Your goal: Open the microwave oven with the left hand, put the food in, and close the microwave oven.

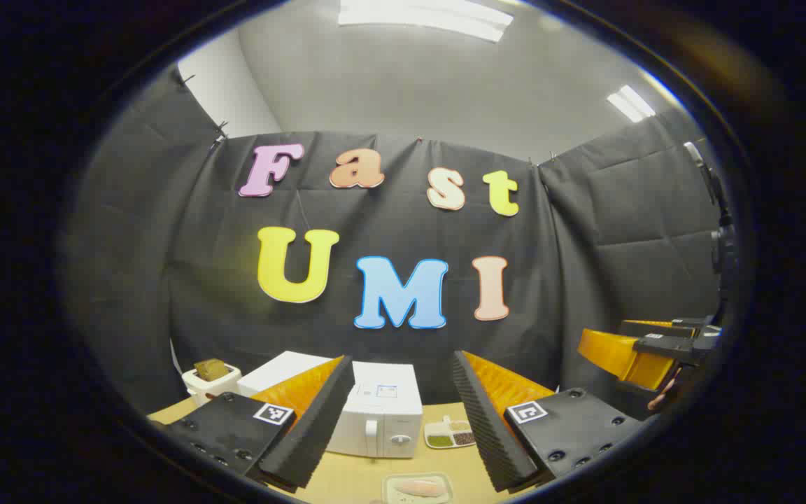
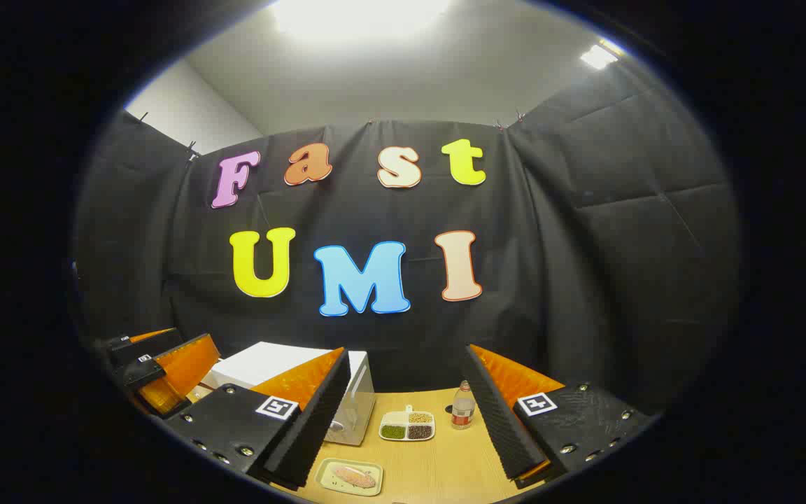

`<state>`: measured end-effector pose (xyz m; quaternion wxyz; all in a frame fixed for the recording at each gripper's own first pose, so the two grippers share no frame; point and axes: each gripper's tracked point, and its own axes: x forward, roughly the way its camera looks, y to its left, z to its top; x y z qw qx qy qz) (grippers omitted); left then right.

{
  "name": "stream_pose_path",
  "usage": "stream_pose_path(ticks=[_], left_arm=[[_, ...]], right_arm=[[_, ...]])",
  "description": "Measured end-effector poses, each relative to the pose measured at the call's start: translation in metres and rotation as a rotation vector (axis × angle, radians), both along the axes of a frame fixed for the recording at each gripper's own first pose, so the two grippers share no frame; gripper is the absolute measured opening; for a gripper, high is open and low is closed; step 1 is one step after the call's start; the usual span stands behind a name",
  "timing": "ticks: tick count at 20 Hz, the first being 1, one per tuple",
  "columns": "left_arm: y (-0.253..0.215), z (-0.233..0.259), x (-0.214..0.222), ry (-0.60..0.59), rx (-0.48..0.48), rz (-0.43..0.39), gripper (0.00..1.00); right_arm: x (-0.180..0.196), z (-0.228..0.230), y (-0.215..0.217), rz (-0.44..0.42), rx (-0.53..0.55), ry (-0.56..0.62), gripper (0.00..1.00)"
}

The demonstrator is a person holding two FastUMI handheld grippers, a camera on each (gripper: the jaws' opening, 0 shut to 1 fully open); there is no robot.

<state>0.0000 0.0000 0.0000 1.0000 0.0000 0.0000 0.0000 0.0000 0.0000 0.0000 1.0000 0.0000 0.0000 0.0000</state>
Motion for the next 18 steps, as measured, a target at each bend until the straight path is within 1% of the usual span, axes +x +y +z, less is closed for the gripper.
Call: stream_pose_path(ticks=[1, 2, 3, 5, 6, 8, 10, 12, 13, 14, 15, 16, 17, 18], left_arm=[[-0.002, 0.002, 0.001, -0.003, 0.007, -0.001, 0.95], [-0.003, 0.001, 0.002, -0.003, 0.015, 0.000, 0.98], [-0.004, 0.001, 0.003, -0.002, 0.021, 0.001, 0.95], [-0.008, 0.001, 0.004, 0.000, 0.019, 0.003, 0.95], [-0.011, -0.001, 0.007, 0.002, 0.012, -0.002, 0.92], [-0.016, -0.003, 0.011, 0.010, 0.008, -0.007, 0.92], [-0.018, 0.001, 0.012, -0.005, 0.017, -0.005, 0.98], [-0.022, 0.000, 0.014, -0.004, 0.022, -0.009, 0.92], [-0.024, 0.001, 0.015, -0.005, 0.023, -0.010, 0.92], [-0.025, 0.003, 0.015, -0.008, 0.027, -0.007, 0.95], [-0.024, 0.004, 0.016, -0.012, 0.031, -0.002, 0.95], [-0.024, 0.001, 0.019, -0.009, 0.029, 0.000, 0.95], [-0.025, -0.002, 0.020, -0.001, 0.026, 0.002, 0.92], [-0.026, -0.007, 0.022, 0.006, 0.025, 0.002, 0.92]], right_arm=[[0.002, -0.002, 0.000, 0.002, 0.001, 0.003, 0.98], [0.001, -0.002, -0.001, 0.003, 0.002, 0.004, 0.98], [0.002, -0.003, -0.002, 0.005, 0.002, 0.004, 0.98], [0.002, -0.006, -0.004, 0.008, -0.003, 0.009, 0.98], [0.002, -0.007, -0.008, 0.004, -0.003, 0.012, 0.98], [0.004, -0.007, -0.013, -0.004, 0.007, 0.011, 0.98], [0.006, -0.007, -0.018, -0.006, 0.013, 0.004, 0.98], [0.009, -0.007, -0.025, -0.013, 0.014, 0.005, 0.98], [0.009, -0.008, -0.028, -0.014, 0.018, 0.006, 0.98], [0.010, -0.008, -0.030, -0.016, 0.019, 0.006, 0.98], [0.012, -0.009, -0.032, -0.015, 0.018, 0.006, 0.98], [0.012, -0.010, -0.033, -0.014, 0.017, 0.010, 0.98], [0.012, -0.013, -0.034, -0.011, 0.015, 0.017, 0.98], [0.012, -0.014, -0.034, -0.005, 0.014, 0.022, 0.98]])
